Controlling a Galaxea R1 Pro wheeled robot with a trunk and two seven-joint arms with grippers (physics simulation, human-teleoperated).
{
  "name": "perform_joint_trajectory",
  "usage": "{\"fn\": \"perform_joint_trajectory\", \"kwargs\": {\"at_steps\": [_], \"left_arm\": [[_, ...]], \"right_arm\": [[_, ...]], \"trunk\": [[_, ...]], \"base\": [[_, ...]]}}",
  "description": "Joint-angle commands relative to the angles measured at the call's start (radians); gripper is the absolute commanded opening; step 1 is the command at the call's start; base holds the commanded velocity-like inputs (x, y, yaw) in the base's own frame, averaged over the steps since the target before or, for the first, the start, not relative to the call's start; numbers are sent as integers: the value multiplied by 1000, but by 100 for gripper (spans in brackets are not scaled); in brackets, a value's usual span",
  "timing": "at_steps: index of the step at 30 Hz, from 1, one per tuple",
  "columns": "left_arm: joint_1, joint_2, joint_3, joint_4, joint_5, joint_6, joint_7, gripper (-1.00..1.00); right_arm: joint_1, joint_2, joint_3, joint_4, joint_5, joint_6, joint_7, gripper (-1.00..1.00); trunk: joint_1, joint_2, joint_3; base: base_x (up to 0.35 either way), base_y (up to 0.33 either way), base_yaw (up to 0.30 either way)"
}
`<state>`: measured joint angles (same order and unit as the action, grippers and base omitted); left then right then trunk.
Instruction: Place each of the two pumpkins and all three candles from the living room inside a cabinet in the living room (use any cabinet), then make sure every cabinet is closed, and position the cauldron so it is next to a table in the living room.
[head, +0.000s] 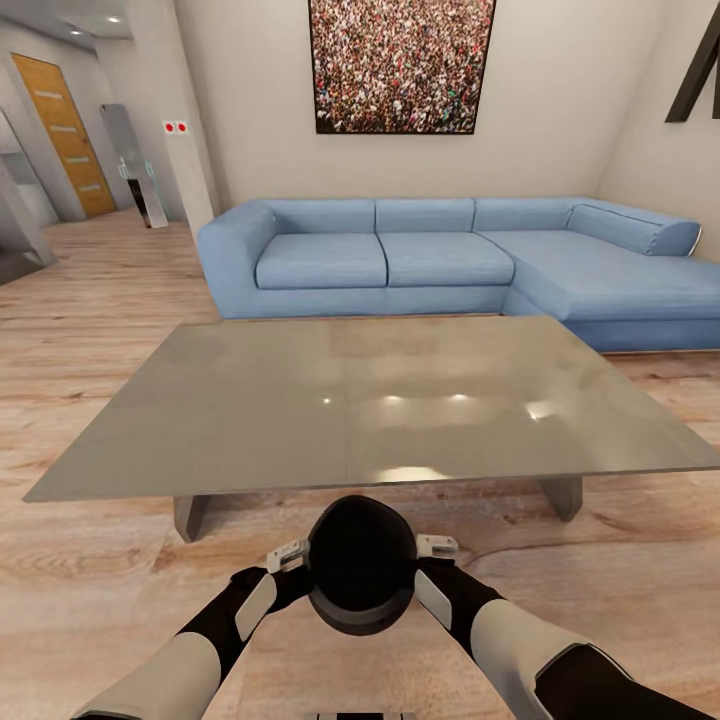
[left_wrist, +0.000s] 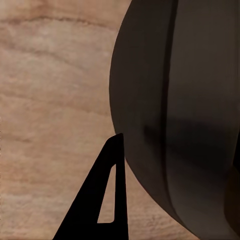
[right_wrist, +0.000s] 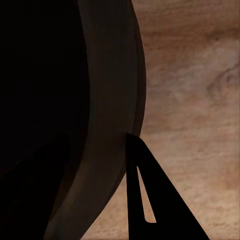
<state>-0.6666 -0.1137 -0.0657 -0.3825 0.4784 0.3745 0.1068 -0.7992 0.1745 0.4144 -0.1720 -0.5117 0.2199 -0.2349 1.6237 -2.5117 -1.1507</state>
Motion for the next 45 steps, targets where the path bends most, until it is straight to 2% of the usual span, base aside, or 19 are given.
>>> {"fn": "perform_joint_trajectory", "kwargs": {"at_steps": [1, 6, 15, 34, 35, 40, 41, 45], "left_arm": [[1, 2, -8, -1, -17, 6, 14, -100], [1, 2, -8, -1, -17, 6, 14, -100], [1, 2, -8, -1, -17, 6, 14, -100], [1, 2, -5, -1, -15, 7, 14, -100], [1, 2, -5, -1, -15, 7, 14, -100], [1, 2, -6, -1, -15, 7, 15, -100], [1, 2, -6, -1, -15, 7, 14, 100], [1, 2, -6, -1, -16, 7, 16, 100]], "right_arm": [[-2, 0, -20, -23, 19, 6, -8, -100], [-2, 0, -20, -23, 19, 6, -8, -100], [-2, 0, -20, -23, 19, 6, -8, -100], [-2, 0, -20, -23, 19, 5, -8, -100], [-2, 0, -20, -23, 19, 5, -8, 100], [-2, 0, -20, -23, 19, 7, -8, 100], [-2, 0, -20, -23, 19, 7, -8, 100], [-2, 0, -20, -23, 19, 7, -8, 100]], "trunk": [[0, 0, -1], [0, 0, -1], [4, -3, -36], [4, -3, -36], [4, -3, -36], [4, -3, -36], [4, -3, -36], [4, -3, -36]], "base": [[0, 0, 0], [0, 0, 0], [0, 0, 0], [0, 0, 0], [0, 0, 0], [0, 0, 0], [0, 0, 0], [0, 0, 0]]}}
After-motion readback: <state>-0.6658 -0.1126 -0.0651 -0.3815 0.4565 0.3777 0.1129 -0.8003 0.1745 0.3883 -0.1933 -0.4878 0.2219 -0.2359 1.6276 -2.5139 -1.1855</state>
